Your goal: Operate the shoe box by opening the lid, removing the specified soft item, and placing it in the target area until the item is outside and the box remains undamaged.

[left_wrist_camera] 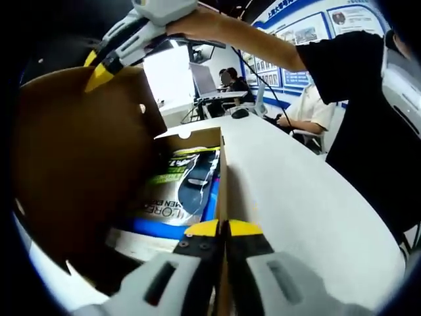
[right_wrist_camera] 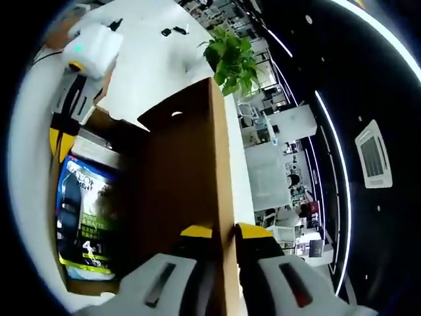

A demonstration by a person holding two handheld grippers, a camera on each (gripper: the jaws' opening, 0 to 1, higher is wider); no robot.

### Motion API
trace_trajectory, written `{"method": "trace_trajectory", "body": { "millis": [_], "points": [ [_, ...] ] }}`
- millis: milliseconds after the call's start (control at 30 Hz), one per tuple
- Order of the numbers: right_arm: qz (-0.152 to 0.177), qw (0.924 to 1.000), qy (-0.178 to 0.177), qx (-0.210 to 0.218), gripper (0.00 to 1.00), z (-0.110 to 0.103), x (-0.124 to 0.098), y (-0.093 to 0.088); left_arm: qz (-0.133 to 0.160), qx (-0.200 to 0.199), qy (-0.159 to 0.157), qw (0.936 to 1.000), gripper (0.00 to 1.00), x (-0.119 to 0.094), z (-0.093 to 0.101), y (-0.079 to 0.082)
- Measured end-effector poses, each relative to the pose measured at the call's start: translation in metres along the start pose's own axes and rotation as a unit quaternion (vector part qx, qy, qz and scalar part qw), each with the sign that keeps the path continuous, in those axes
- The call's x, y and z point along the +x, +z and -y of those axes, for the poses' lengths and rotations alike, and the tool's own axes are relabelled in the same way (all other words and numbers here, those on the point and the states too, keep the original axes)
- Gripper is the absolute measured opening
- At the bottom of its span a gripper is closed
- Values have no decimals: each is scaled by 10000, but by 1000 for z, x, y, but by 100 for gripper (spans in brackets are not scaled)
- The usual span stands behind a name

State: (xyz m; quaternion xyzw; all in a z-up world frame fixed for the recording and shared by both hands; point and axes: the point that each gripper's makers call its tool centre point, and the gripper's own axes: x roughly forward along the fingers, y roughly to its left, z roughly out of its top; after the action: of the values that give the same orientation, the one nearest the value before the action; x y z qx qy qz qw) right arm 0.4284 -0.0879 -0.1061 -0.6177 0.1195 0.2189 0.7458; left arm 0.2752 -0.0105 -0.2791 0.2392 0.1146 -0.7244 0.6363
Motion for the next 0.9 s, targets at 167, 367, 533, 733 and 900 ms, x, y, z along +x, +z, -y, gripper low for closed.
{"method": "trace_trajectory", "body": {
  "millis": [167,367,533,733,900],
  "points": [
    [-31,9997,-173,-166,7,3,3,-1,-4,8,-2,10000,3,0,0,0],
    [-113,9987,-319,-389,6,4,4,-1,-6,10,-4,10000,3,0,0,-1],
    [-101,9984,-404,-393,5,6,5,-2,-1,10,-7,10000,3,0,0,-1],
    [-44,9986,-427,-308,4,8,8,-4,-5,-29,-23,10000,3,0,0,-1],
    [-88,9983,-403,-420,4,9,12,-5,-10,-43,-11,10000,3,0,0,-1]
  ]
}}
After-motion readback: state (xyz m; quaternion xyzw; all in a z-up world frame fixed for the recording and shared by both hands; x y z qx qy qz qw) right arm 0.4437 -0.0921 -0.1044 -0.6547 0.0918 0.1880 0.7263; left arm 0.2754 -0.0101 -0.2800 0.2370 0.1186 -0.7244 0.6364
